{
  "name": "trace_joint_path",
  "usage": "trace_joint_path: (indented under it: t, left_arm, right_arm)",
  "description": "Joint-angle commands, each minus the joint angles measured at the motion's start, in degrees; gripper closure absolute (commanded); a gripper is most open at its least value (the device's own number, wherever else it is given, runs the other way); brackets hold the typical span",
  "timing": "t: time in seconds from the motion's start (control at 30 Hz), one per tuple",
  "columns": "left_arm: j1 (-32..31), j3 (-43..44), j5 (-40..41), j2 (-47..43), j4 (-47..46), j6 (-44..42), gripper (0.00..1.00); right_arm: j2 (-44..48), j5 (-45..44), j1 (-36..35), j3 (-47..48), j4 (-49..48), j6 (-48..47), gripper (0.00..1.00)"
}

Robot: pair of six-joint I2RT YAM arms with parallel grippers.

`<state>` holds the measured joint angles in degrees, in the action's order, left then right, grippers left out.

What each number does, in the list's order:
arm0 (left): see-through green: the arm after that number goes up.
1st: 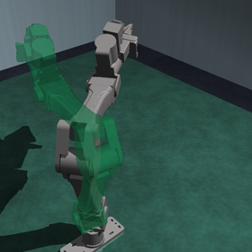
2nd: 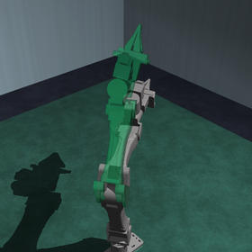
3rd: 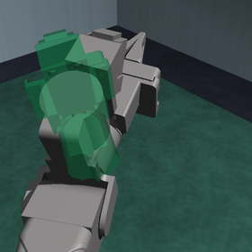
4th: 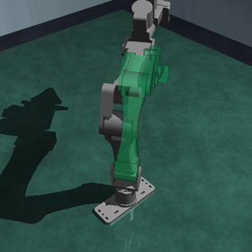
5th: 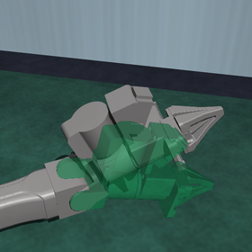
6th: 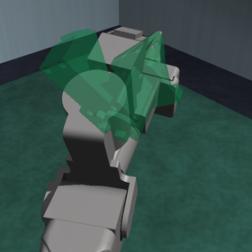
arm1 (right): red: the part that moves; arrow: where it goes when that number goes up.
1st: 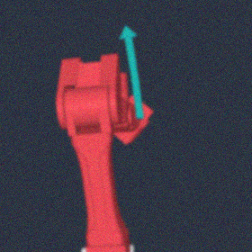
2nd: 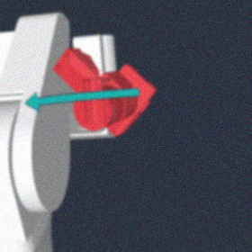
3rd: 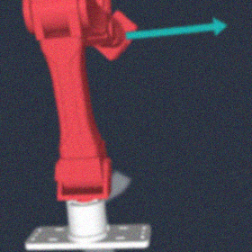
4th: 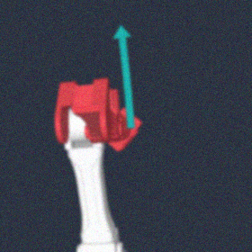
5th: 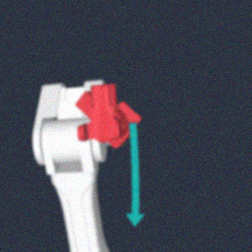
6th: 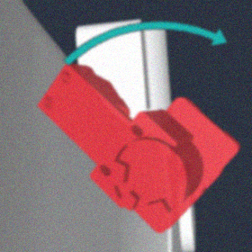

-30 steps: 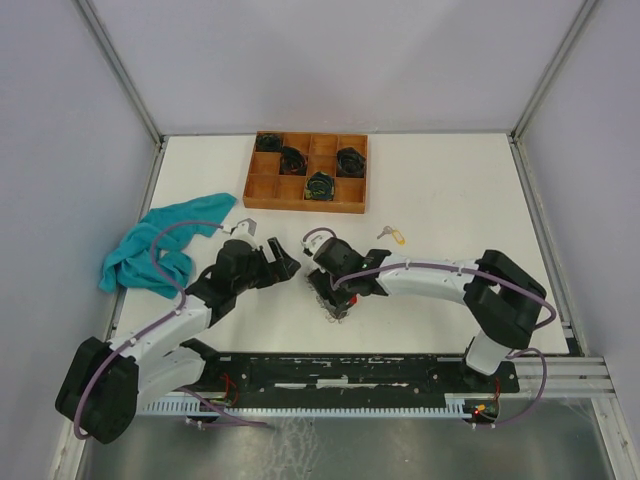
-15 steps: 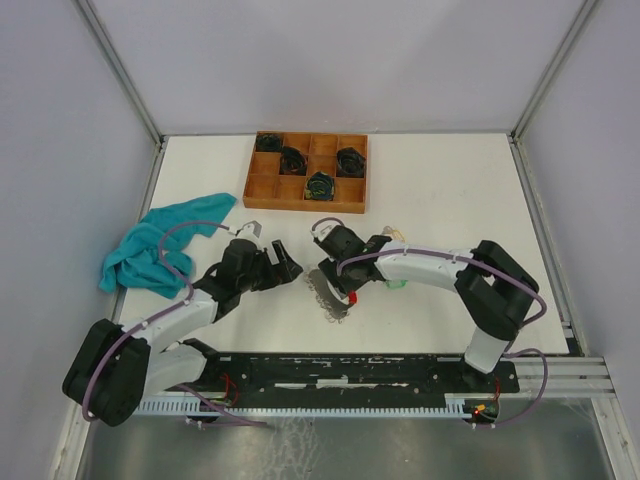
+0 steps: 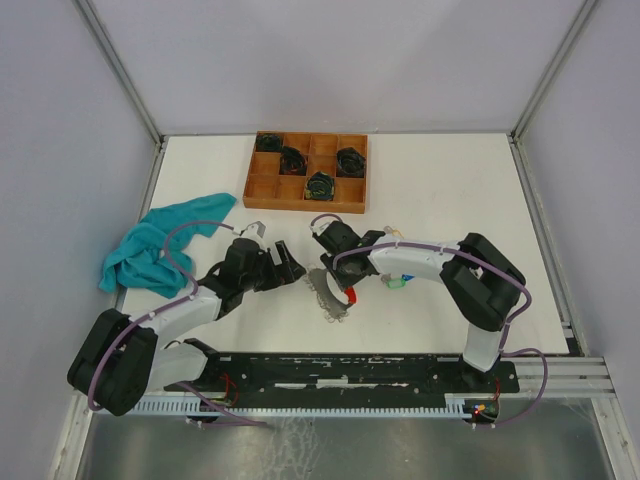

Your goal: Put the keys on the keyring

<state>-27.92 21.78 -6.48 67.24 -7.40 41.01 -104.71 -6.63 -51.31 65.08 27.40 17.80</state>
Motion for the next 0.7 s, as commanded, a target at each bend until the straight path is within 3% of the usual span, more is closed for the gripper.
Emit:
trace_joint_path:
  t: [0.0, 0.23, 0.5, 0.6, 0.67]
  left_arm:
    - [0.32, 1.75, -1.32, 0.39, -4.03, -0.34, 0.02]
    - [0.65, 2.79, -3.28, 0.35, -5.39, 0.63, 0.02]
    - [2.24, 5.87, -5.66, 2.14, -5.35, -0.87, 0.03]
    - [2.32, 7.98, -6.52, 3.89, -4.46, -2.44, 0.03]
    - [2.40, 9.19, -6.82, 5.26, -3.52, -3.04, 0.03]
  right_arm:
    - [1.50, -0.98, 0.14, -0.35, -1.38, -1.30, 0.69]
    - [5.63, -1.47, 0.16, -1.20, -3.60, -6.11, 0.83]
    - [9.30, -1.36, 0.24, -2.91, -6.15, -11.89, 0.91]
    - [9.69, -1.54, 0.24, -2.71, -5.92, -13.48, 0.90]
    - [9.54, -1.10, 0.33, -1.86, -4.18, -13.60, 0.83]
